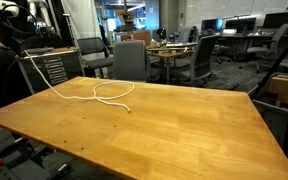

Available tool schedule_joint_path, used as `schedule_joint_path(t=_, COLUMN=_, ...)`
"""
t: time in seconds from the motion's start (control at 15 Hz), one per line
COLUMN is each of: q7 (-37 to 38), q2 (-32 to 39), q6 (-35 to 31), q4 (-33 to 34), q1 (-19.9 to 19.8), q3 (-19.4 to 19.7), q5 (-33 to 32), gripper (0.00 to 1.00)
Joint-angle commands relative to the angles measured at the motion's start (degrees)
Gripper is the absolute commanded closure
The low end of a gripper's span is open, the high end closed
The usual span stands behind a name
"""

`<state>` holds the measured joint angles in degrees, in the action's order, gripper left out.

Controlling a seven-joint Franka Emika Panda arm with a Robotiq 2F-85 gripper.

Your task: Make a knot with the cord

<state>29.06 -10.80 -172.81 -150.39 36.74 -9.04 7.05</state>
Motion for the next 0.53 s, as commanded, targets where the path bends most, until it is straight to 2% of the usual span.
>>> schedule_joint_path(t=0.0, q7=-3.3, q2=0.4, q6=-0.1, q4=0.1, q1=-3.1, q3=-3.7, q5=3.6, gripper=0.74)
schedule_joint_path(t=0.07, q7=-3.7, q2=0.6, q6=-0.3, q4=0.1, q1=-3.1, q3=-3.3, q5=3.6, gripper=0.48)
schedule_joint_path(t=0.13, q7=-5.5, q2=-0.2, q6=1.2, q4=-1.0, q1=-5.4, q3=-3.4, q5=1.1, gripper=0.47)
schedule_joint_path(t=0.2, q7=-4.5, q2=-1.4, q6=1.9, q4=-3.0, q1=-7.1, q3=-1.3, q5=-8.0, gripper=0.41)
schedule_joint_path(t=0.4, q7=-10.9, q2=-3.1, q6=6.4, q4=-5.3, q1=-12.2, q3=2.1, q5=-16.0, gripper=0.19)
schedule_joint_path(t=0.47, q7=-15.7, q2=-3.7, q6=8.0, q4=-5.8, q1=-18.0, q3=-0.8, q5=-15.8, gripper=0.1)
